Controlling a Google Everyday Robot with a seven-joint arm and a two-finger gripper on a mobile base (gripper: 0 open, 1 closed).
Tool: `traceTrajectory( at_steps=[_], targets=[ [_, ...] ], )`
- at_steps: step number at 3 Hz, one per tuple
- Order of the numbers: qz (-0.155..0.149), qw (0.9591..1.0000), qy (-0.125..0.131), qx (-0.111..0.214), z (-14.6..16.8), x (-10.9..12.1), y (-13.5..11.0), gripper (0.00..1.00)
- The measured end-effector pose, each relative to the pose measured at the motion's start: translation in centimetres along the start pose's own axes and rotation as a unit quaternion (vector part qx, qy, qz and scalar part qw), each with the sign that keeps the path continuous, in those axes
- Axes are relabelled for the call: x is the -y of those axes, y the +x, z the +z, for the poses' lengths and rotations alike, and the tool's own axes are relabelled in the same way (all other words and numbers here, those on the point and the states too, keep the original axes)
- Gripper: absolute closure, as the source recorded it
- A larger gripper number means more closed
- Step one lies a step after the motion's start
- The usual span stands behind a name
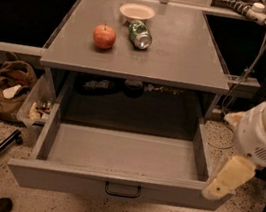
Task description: Close top drawer
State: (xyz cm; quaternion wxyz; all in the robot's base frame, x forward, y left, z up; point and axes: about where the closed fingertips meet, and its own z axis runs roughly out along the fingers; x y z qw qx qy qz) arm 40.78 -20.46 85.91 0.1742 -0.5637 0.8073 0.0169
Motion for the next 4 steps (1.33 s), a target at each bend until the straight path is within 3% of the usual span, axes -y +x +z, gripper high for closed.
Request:
traceTrajectory(
  at_steps=[2, 4],
  targets=[
    [0.018, 0.9977, -0.059, -0.027, 6.1, -5.8, 4.5, 0.0],
    [0.025, 0.9968, -0.071, -0.026, 6.8, -6.6, 4.9, 0.0]
  ],
)
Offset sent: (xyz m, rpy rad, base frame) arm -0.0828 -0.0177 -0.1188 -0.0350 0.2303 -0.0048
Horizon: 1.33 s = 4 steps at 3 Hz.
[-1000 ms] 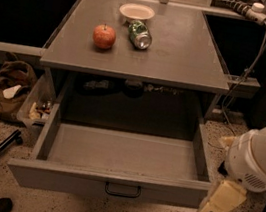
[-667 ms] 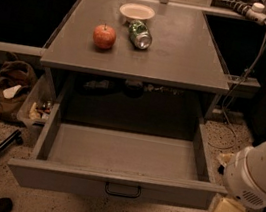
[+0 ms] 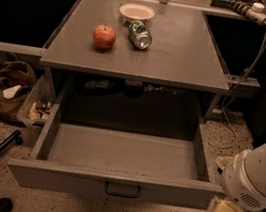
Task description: Close top drawer
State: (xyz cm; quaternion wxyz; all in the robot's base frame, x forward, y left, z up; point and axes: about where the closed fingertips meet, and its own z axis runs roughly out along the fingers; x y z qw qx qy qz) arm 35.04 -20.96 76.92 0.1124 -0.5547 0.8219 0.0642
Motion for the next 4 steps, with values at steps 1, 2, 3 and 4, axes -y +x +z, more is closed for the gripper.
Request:
traceTrajectory(
  at_steps=[1, 2, 3, 4],
  targets=[
    [0.001, 0.9998, -0.016, -0.011, 2.3, -2.0, 0.8, 0.0],
    [-0.005, 0.9991, -0.038, -0.021, 4.8, -4.6, 1.5, 0.0],
    [-0.021, 0.9971, -0.071, -0.019, 7.8, -7.4, 1.4, 0.0],
    [-0.021, 0.9971, -0.071, -0.019, 7.8, -7.4, 1.4, 0.0]
  ],
)
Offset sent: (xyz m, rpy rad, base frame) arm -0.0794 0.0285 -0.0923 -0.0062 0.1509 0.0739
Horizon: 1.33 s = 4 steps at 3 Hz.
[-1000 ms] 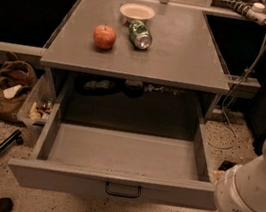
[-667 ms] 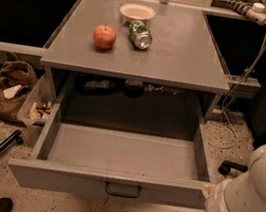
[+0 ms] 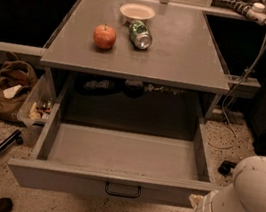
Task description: Close top drawer
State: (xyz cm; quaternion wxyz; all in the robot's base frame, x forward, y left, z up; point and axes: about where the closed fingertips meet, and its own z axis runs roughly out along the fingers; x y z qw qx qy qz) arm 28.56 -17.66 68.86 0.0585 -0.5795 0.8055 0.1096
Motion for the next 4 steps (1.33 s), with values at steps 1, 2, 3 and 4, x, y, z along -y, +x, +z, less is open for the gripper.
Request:
traceTrajectory(
  at_steps=[1, 2, 3, 4],
  targets=[
    [0.0, 1.0, -0.007, 0.001, 1.1, 0.1, -0.4, 0.0],
    [-0.008, 0.9998, -0.014, 0.012, 3.5, 1.1, -2.8, 0.0],
    [-0.016, 0.9993, -0.015, 0.03, 5.6, 3.2, -5.8, 0.0],
    [-0.029, 0.9986, 0.0, 0.045, 6.4, 5.4, -9.5, 0.0]
  ],
)
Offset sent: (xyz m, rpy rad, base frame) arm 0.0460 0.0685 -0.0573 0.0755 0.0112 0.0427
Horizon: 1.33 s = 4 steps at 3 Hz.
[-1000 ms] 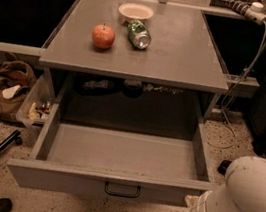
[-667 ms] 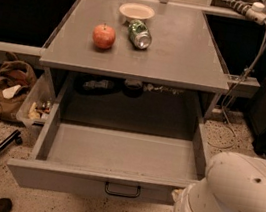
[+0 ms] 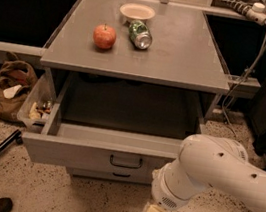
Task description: Close top drawer
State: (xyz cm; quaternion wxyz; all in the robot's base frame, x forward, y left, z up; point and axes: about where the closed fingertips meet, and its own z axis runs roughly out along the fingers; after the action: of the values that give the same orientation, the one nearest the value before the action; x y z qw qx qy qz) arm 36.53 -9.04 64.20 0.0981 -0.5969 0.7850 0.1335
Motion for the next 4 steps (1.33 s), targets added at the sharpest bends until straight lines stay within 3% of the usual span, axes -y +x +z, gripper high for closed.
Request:
traceTrajectory(
  at_steps=[2, 3, 4],
  targets=[
    [0.004, 0.9999, 0.006, 0.011, -0.2, 0.7, 0.1, 0.0],
    [0.013, 0.9976, 0.005, 0.068, -0.6, 3.9, -0.5, 0.0],
    [0.01, 0.9961, 0.005, 0.087, -0.5, 5.4, -1.1, 0.0]
  ],
)
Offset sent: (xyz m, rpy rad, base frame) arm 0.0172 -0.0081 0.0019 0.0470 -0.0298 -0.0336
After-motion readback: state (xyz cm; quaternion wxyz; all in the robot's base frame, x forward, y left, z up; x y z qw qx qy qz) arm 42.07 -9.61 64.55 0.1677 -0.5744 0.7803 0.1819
